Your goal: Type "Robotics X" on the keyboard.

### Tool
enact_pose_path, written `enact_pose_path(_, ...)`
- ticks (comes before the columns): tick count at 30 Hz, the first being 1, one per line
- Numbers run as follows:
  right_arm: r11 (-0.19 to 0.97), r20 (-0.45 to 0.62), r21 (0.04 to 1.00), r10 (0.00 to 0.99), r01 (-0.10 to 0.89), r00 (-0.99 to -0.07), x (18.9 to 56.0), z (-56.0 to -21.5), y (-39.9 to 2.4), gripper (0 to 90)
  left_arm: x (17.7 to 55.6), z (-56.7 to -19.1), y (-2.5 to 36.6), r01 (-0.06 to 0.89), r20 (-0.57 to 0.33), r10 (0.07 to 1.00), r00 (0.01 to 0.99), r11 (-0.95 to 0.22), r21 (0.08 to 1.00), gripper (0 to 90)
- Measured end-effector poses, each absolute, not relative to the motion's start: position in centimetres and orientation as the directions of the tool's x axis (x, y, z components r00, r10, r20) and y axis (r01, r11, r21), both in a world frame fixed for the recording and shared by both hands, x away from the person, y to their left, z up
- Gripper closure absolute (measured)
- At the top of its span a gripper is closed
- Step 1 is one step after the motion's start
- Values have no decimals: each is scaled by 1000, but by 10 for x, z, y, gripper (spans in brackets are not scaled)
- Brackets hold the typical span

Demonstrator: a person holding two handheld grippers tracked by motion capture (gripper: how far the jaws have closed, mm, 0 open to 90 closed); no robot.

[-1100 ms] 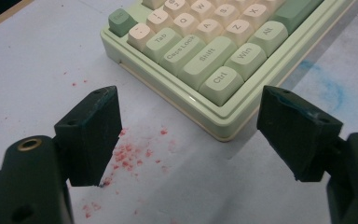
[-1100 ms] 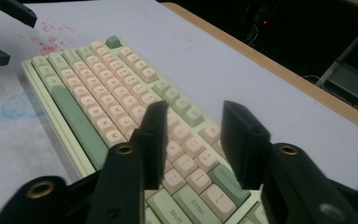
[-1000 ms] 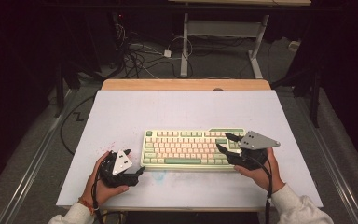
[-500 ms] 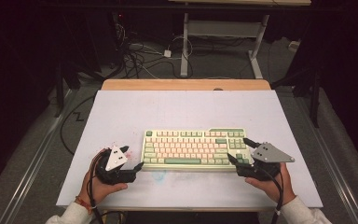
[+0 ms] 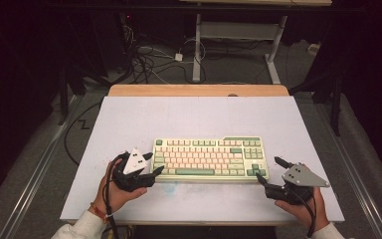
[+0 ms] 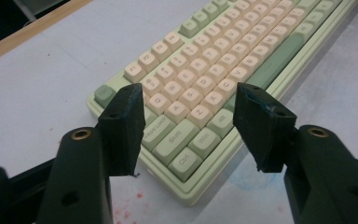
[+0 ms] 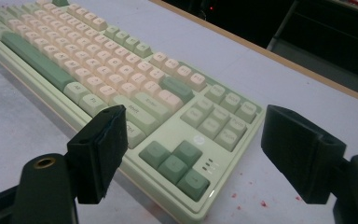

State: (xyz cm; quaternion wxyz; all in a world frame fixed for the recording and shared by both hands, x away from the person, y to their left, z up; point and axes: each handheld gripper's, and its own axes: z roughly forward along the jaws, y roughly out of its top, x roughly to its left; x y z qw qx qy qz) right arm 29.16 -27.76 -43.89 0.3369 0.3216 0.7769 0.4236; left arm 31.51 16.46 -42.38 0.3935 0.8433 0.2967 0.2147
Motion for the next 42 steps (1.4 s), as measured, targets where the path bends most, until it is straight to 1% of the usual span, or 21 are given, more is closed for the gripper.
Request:
enact_pose_path(2,440,-256,871,785,218,-564,291,-440,-279,226,318,-423,160,330,126,661,740,-520,787,465)
enact_pose_path(4,442,-258,870,785,218,-562,291,-441,-279,225,320,-423,158,329,120,653,748,-522,787,471)
enact_pose_path(5,443,-256,869,785,221,-564,292,-441,-279,225,324,-423,153,329,108,633,767,-532,780,576)
enact_pose_path(6,443,-256,869,785,221,-564,292,-441,-279,225,324,-423,153,329,108,633,767,-532,780,614)
enact_pose_path(7,447,-262,867,783,219,-564,292,-442,-278,225,329,-422,147,328,97,605,791,-551,767,662)
enact_pose_path(8,451,-264,865,781,219,-566,292,-442,-278,225,329,-422,147,328,97,605,791,-551,767,720)
enact_pose_path(9,450,-261,865,782,223,-566,292,-443,-277,225,333,-422,140,320,95,574,813,-578,751,767)
enact_pose_path(10,451,-261,864,781,223,-567,292,-443,-277,225,333,-422,140,320,95,574,813,-578,751,802)
enact_pose_path(11,454,-262,863,778,224,-571,293,-443,-276,225,337,-422,132,314,93,553,828,-593,742,831)
enact_pose_path(12,454,-262,863,778,224,-571,293,-443,-276,225,337,-422,132,314,93,553,828,-593,742,852)
enact_pose_path(13,462,-267,858,774,225,-574,293,-444,-275,226,341,-423,124,306,95,537,838,-608,733,870)
enact_pose_path(18,482,-277,846,763,228,-584,294,-446,-272,227,347,-424,108,283,95,494,864,-633,721,878)
enact_pose_path(19,483,-277,845,763,230,-584,294,-446,-272,227,350,-425,99,277,93,476,874,-647,711,878)
enact_pose_path(24,489,-291,844,762,221,-578,293,-445,-273,227,358,-429,82,276,83,457,886,-662,697,876)
enact_pose_path(25,481,-282,848,767,225,-577,293,-444,-274,227,362,-432,76,276,81,444,892,-679,680,876)
enact_pose_path(36,498,-293,837,759,228,-581,293,-446,-273,227,375,-447,60,285,102,438,893,-727,625,876)
enact_pose_path(42,505,-298,832,754,227,-585,294,-447,-273,227,377,-449,60,287,113,443,889,-733,617,876)
